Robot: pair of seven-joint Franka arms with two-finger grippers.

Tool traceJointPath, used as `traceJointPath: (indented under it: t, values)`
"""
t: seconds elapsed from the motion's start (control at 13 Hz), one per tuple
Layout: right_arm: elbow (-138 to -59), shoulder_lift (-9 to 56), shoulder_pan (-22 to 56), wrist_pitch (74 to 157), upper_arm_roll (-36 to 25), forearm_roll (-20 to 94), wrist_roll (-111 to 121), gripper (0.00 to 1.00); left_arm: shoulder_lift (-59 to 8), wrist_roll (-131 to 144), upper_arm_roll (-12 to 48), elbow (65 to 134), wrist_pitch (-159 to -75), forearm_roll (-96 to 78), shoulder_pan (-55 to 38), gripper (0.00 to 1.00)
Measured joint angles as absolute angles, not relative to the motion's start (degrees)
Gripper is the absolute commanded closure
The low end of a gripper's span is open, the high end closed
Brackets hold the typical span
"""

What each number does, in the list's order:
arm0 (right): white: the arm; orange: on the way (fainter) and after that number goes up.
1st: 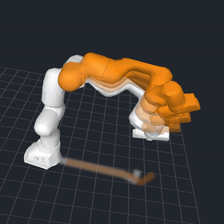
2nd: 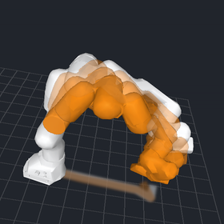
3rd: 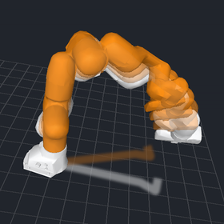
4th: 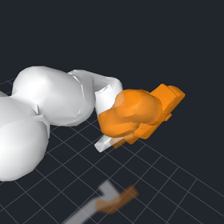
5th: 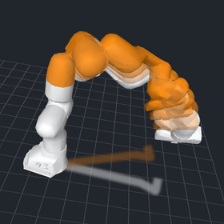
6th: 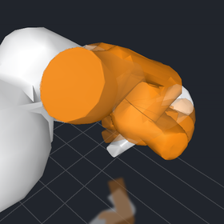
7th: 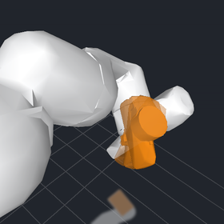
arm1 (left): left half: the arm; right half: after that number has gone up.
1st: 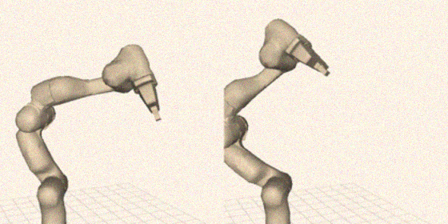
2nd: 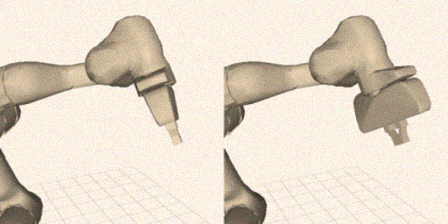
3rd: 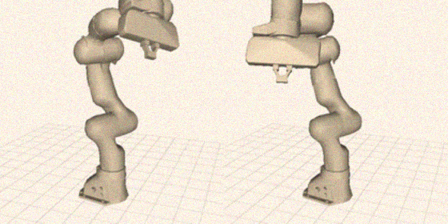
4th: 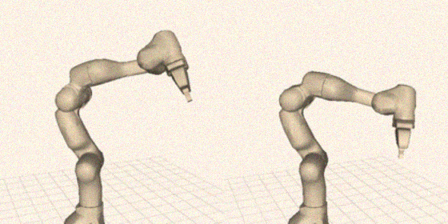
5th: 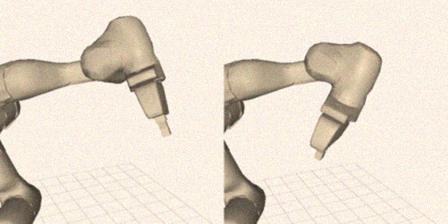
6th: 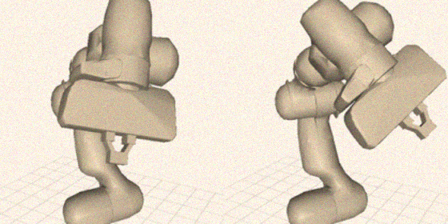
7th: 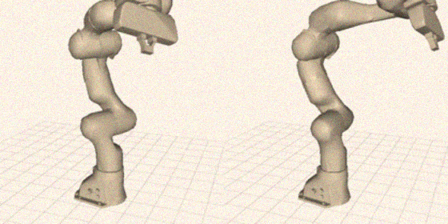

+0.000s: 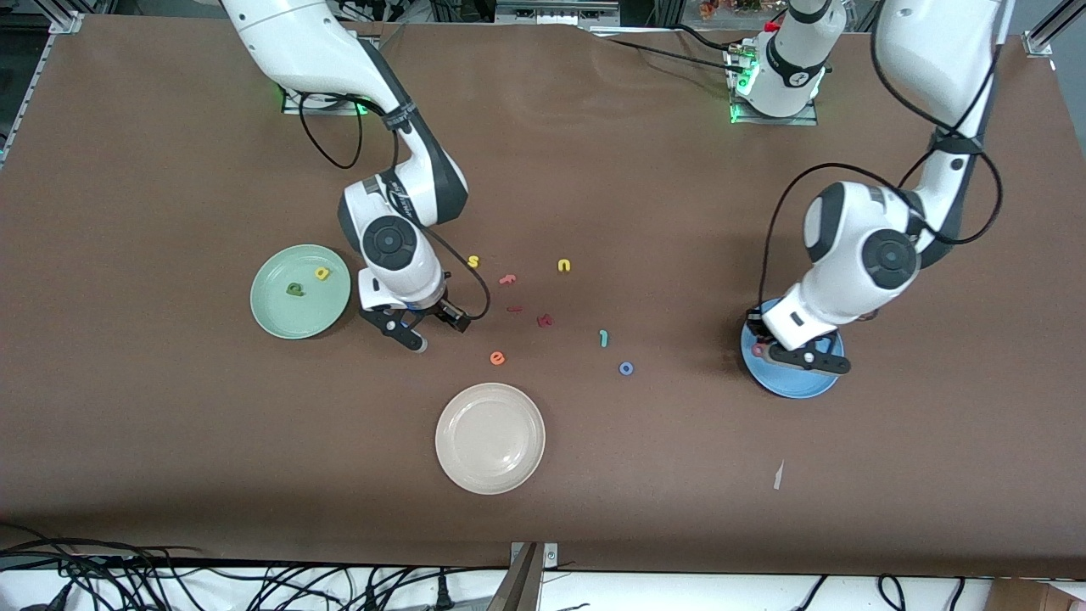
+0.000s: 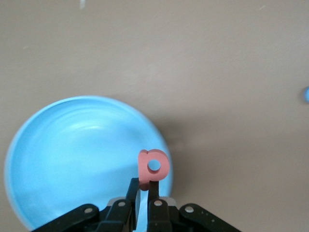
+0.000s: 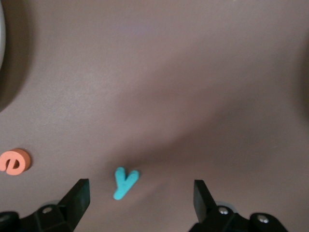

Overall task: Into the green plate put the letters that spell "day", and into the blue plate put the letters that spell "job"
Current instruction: 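Move the left gripper's p onto the blue plate while the right gripper reaches, then grasp the cyan y with the right gripper while the left gripper approaches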

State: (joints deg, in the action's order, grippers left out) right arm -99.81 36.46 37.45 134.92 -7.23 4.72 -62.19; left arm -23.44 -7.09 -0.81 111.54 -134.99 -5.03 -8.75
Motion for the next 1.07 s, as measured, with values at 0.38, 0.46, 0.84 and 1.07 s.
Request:
traceJointPath:
  t: [0.38, 0.46, 0.84, 1.07]
  values:
    - [-99.76, 39.22, 38.49, 136.92, -7.23, 4.73, -63.79, 0.32, -23.42, -11.26, -0.47, 112.86, -135.13, -5.03, -6.54, 0.3]
    - [-99.76, 39.81, 39.06, 137.32, -7.23, 4.72, -63.87, 0.44, -23.42, -11.26, -0.36, 112.86, -135.19, -5.03, -6.64, 0.32]
    - [-99.17, 40.1, 39.62, 138.16, -7.33, 4.71, -64.18, 1.0, -23.47, -10.52, 0.39, 112.24, -135.82, -8.85, -9.55, 0.33]
    - [-99.04, 40.03, 39.62, 138.14, -8.0, 4.65, -64.02, 1.0, -25.54, -6.74, 0.58, 110.26, -137.65, -13.83, -16.87, 0.33]
